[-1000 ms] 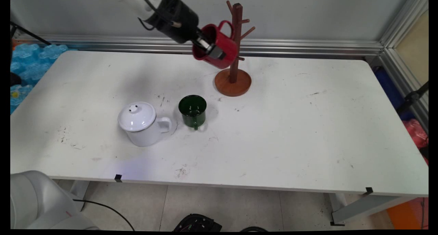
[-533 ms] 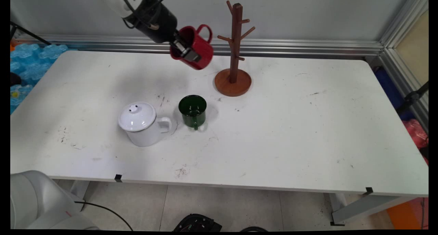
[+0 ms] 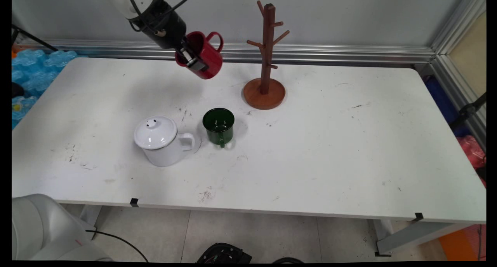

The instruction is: Place the picked object on the table

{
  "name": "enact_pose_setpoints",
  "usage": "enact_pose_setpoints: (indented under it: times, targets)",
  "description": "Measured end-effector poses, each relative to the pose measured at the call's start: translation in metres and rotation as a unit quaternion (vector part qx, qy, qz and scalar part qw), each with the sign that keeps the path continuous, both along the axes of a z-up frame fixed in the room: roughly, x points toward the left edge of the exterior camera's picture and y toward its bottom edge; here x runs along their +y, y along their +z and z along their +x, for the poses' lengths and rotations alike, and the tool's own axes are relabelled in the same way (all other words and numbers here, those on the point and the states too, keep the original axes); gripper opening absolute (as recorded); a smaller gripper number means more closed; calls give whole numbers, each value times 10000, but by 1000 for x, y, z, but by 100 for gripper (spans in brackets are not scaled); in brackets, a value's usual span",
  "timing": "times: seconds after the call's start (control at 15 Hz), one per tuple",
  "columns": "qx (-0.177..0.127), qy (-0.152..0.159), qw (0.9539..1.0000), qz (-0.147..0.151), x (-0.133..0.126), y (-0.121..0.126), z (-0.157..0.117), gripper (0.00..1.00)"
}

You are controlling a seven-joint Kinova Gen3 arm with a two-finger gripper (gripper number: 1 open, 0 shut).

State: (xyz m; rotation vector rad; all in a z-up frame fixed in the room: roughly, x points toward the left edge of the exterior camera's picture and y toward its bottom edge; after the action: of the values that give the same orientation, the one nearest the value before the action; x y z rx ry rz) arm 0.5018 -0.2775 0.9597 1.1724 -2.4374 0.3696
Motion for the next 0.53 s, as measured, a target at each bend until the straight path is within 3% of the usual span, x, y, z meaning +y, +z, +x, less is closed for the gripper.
enact_pose_setpoints:
  times: [0.53]
  targets:
    - [-636, -483, 9962, 356, -24, -27, 15, 0]
